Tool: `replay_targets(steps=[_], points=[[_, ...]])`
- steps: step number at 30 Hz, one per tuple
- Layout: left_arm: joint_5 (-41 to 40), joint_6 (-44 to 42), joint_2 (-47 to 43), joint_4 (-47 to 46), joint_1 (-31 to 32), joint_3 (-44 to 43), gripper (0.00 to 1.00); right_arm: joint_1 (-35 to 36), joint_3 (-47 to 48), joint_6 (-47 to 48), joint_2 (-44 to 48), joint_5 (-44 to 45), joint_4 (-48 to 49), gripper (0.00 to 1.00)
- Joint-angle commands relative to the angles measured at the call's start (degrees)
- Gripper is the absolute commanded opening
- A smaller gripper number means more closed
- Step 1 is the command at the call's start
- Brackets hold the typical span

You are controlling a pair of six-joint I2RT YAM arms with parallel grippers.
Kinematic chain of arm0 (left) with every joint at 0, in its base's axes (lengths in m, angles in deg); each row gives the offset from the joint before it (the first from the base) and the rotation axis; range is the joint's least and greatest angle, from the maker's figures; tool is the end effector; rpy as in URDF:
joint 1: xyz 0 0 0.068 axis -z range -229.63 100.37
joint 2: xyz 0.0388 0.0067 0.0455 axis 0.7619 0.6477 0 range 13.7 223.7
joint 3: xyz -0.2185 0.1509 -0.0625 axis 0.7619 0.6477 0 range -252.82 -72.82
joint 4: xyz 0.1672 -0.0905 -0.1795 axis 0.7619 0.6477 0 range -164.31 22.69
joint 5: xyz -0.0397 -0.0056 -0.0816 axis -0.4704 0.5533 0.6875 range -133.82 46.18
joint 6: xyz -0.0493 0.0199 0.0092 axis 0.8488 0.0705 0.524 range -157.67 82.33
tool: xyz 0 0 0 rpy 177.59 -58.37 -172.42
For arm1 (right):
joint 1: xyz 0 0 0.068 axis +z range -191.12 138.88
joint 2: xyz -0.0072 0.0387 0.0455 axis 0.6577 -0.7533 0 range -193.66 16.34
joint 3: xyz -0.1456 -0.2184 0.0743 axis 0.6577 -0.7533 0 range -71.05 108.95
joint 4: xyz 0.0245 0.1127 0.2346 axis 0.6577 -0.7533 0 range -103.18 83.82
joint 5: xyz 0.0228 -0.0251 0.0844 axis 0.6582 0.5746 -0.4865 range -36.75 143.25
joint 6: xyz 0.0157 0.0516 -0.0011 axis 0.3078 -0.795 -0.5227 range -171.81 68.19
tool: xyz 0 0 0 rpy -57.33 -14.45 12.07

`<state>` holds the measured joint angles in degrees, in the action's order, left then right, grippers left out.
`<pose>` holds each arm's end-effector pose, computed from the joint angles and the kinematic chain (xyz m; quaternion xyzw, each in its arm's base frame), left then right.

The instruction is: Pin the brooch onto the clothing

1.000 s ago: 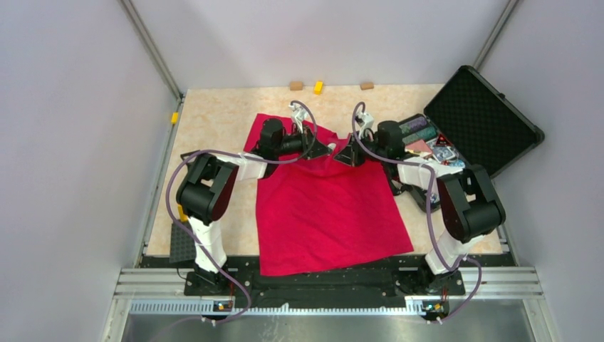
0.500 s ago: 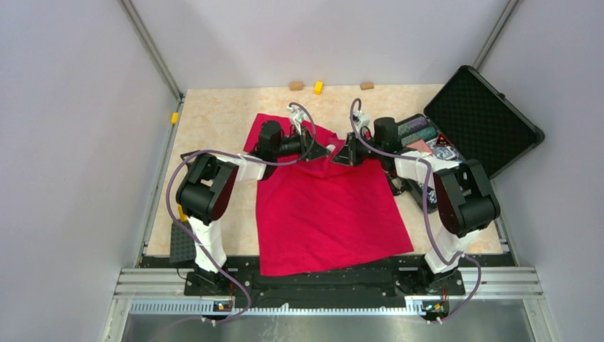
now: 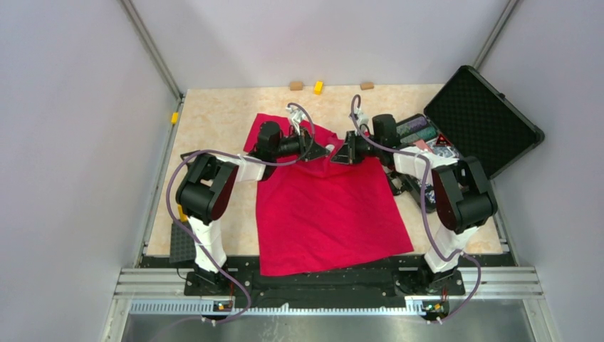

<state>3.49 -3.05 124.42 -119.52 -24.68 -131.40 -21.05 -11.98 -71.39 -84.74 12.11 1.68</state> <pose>0.3595 -0.1961 0.1919 0.2073 0.7056 -0.5624 0.3779 0.3455 0.1512 0.1965 -0.1682 0.8265 0.4408 0.3072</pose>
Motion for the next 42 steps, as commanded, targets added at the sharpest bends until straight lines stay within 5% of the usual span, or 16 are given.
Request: replay_targets(steps=[1,20,26,31,36,42], points=[[9.45,4.18,-5.04,-10.64,2.78,-0.93,0.00,-0.09,2.77,1.09,-3.18,6.65,-2.74,0.00],[9.81,5.26,-7.88,-9.69,4.32,-0.74,0.00,-0.04,5.77,2.87,-5.58,12.44,-7.03,0.00],[4.57,-0.52,-8.48,1.87,4.34,-1.03,0.00,-0.04,5.06,4.01,-0.87,11.17,-7.21,0.00],[-3.16,-3.50,-9.20,16.86,3.58,-4.06,0.00,-0.04,0.72,5.93,6.88,11.77,-7.39,0.28],[-3.53,0.93,-9.45,18.40,2.45,-4.54,0.00,-0.04,-6.92,7.95,14.99,12.94,-4.05,0.51],[-4.06,1.37,-9.79,23.24,2.47,-6.24,0.00,0.33,-13.30,9.65,20.24,7.96,3.55,0.60]])
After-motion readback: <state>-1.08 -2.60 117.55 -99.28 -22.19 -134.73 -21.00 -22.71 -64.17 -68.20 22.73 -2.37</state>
